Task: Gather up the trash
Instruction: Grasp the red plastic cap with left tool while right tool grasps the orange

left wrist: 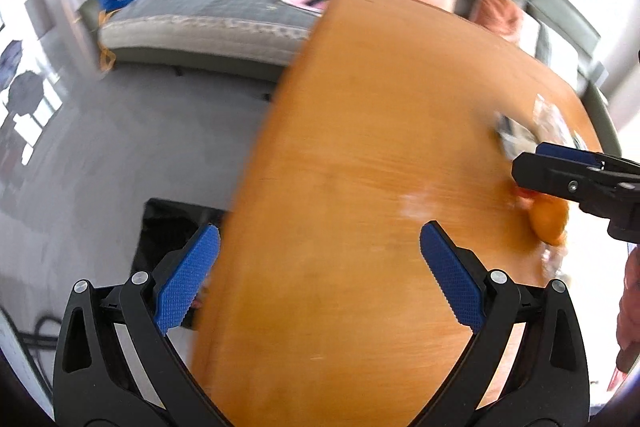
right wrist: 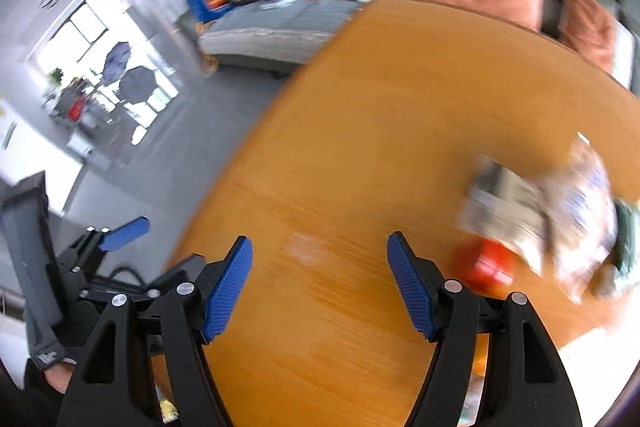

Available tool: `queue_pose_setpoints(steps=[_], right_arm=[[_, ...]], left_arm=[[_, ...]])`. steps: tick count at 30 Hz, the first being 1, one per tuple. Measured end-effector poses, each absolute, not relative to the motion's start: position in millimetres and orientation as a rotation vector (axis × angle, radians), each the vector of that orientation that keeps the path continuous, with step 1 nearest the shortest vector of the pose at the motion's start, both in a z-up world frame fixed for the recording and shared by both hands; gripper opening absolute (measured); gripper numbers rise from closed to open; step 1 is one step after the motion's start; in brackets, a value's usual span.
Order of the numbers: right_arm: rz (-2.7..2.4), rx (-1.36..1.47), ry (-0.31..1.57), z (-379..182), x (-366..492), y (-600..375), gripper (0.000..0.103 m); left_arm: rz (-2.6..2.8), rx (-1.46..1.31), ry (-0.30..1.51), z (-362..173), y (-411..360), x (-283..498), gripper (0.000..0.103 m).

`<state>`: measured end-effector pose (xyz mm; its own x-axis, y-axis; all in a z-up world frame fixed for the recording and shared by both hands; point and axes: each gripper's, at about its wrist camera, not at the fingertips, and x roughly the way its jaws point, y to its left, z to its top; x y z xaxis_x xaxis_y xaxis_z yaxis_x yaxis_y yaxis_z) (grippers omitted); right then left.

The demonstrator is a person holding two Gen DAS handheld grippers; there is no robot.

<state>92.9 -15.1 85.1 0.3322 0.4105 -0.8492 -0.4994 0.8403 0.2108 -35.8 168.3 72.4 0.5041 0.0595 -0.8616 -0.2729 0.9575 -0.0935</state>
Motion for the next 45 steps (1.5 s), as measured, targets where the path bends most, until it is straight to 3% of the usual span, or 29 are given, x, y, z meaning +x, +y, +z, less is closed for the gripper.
queue_pose_setpoints(steps=[7,18,20,21,39,40,41,42,43,45], right_arm=[[0.445,-0.091,1.091,56.1,95.2,-88.5,0.071],[0.363,-0.153,1.129,18.7,106.6,-106.9,0.072],[0.358,-0.155,1.157,10.7,111.5,-112.3,0.067],[0.351,-0.181,1.129,11.5,109.8,-115.9,0.044],[0.356,0.077,1.045,68.4,98.6,-225.0,0.042],[0.353,0.078,1.045,69.3,95.1,-228.4,0.042],[0.351,0.079,1.046,70.7,95.6,-229.6,0.042],[0.35,0.08,1.045,72.2,94.9,-231.8,0.042],[0.35,0.081,1.044,74.6,96.5,-231.1,0.042],[0.352,0.087,1.037,78.1,96.3,-228.4,0.042]], left_arm=[[0.103,-0.16,1.066,64.1,116.2,-10.3,0.097],[0.08,-0.108,1.093,65.3,83.6,2.2,0.097],[0.08,-0.106,1.091,66.3,80.4,4.5,0.097],[0.081,-0.107,1.091,66.3,79.5,5.3,0.097],[-0.071,-0.042,1.1,46.4,-16.8,84.0,0.096],[-0.071,-0.035,1.098,43.7,-20.3,86.8,0.093],[-0.077,-0.031,1.101,40.0,-23.3,89.1,0.078],[-0.091,-0.035,1.119,34.0,-25.3,92.8,0.056],[-0.088,-0.036,1.132,29.6,-25.2,94.9,0.048],[-0.107,-0.063,1.129,25.4,-21.8,95.4,0.044]])
